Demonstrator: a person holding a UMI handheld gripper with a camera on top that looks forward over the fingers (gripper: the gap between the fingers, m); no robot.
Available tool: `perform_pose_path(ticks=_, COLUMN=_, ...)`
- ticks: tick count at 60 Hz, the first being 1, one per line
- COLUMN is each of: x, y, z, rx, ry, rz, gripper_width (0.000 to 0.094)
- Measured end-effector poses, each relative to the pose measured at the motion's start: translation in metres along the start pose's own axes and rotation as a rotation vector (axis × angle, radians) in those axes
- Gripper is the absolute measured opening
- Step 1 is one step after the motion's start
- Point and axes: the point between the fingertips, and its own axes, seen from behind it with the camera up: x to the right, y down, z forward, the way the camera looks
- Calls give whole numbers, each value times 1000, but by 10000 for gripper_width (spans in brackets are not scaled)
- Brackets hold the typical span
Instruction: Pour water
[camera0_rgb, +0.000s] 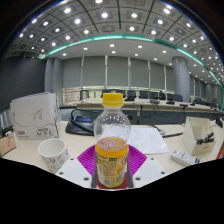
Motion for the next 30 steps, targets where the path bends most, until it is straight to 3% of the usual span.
perform_pose_path(ticks=10, x=5, y=3, z=-5, rx=-11, ry=21, rz=8, gripper_width=549)
perform_pose_path(ticks=16, x=11, y=9, z=-15, rx=-72, ry=51, rz=4, gripper_width=873)
perform_pose_path(ticks=30, x=1, y=-9, z=-96, rx=-205, ry=130, rz=-11, gripper_width=856)
